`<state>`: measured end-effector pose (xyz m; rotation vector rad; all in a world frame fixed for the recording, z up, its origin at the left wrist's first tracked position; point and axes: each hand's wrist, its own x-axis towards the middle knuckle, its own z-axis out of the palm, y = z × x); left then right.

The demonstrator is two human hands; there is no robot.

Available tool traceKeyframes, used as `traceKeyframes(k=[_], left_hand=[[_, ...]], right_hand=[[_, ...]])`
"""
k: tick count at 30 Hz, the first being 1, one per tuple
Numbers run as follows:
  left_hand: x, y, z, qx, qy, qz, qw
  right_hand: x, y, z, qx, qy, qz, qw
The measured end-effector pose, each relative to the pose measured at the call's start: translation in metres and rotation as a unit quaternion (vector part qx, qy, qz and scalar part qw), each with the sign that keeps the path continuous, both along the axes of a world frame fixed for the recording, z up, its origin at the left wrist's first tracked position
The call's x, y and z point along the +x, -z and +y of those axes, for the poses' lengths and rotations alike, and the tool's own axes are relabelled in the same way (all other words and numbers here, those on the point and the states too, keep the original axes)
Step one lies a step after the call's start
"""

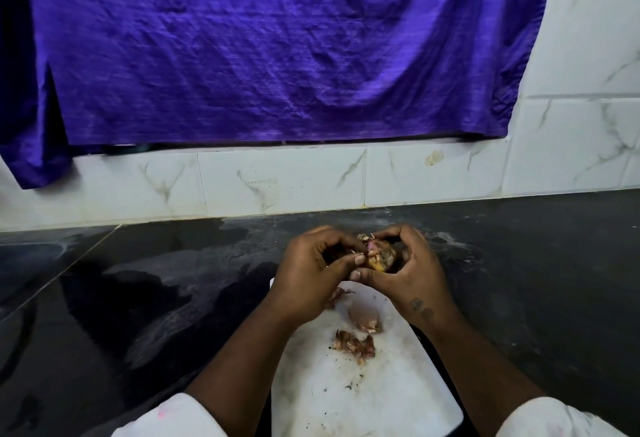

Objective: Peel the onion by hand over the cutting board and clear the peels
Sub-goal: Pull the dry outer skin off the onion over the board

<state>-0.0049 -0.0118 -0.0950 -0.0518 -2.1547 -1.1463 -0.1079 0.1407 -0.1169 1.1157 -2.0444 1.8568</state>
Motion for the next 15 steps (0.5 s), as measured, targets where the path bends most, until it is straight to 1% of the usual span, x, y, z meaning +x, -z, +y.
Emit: traceKeyframes(k=[2,5,10,12,15], left_hand=[[-0.0012,0.0009,-0.0019,0.015,0.001,-0.010,1.000],[-0.0007,-0.0001,-0.0015,0.063,0.018,-0.029,0.997],[-0.0003,0.0000,-0.0001,0.126,0.067,-0.035,0.989],[0.0007,-0.0012,-0.0004,0.151,0.075,-0.036,0.985],[0.0006,-0.0015,-0.0014,0.164,0.085,-0.043,0.982]], right_hand=[[-0.0019,0.0010,-0.0014,-0.008,-0.016,-0.022,1.000],[-0.0038,0.0019,-0.0034,-0.045,-0.075,-0.078,0.993],[0.0031,-0.0038,-0.0025,-0.112,-0.161,-0.179,0.964],[0.0034,-0.0044,-0.0027,-0.134,-0.172,-0.211,0.953],[0.0018,-0.0048,-0.0045,-0.144,-0.161,-0.231,0.949]])
